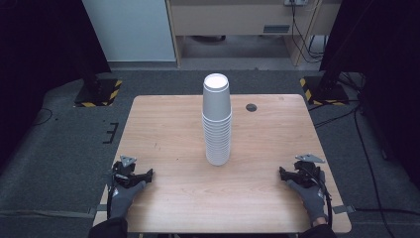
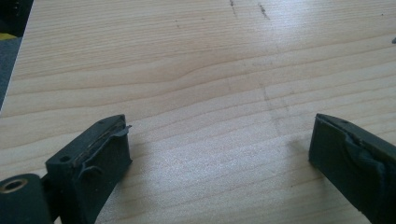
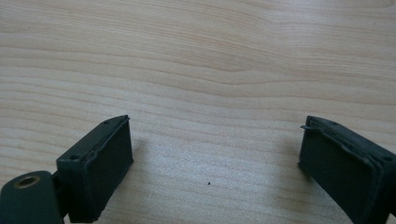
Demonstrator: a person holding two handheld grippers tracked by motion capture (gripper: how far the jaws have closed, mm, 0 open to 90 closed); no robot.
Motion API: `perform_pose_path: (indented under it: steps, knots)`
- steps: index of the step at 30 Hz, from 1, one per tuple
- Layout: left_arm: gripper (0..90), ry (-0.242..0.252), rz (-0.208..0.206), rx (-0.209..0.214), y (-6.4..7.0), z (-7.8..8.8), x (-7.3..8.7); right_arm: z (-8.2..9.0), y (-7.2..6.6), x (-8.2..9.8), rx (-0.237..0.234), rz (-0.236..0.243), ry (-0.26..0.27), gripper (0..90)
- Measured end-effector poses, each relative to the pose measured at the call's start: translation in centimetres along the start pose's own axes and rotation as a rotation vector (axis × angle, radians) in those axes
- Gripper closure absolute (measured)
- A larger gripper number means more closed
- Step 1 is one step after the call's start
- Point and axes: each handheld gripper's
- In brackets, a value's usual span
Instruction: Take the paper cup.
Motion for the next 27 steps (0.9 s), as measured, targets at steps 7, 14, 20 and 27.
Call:
perform_pose_path:
  steps: [7, 14, 20, 27]
  knots:
    - [4.5, 0.000, 0.006, -0.007, 0.1, 0.0, 0.0, 1.7, -0.3, -0.6, -0.045, -0.032, 0.104, 11.6]
    - [4.6, -0.001, 0.006, -0.007, 0.1, 0.0, 0.0, 3.3, -1.3, -1.4, -0.088, -0.024, 0.176, 12.5]
    - [4.5, -0.001, 0.006, -0.006, 0.1, 0.0, 0.0, 4.1, -2.4, -2.0, -0.138, -0.020, 0.213, 12.1]
    - [4.2, -0.001, 0.005, -0.006, 0.1, 0.0, 0.0, 5.2, -3.0, -2.8, -0.164, -0.013, 0.264, 12.1]
Point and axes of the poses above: each handheld gripper's, and its own axes: z roughly backward along the jaws, x roughly out of its underside, y roughly to its right, and after that the axes turned 2 degrees about x, right-handed
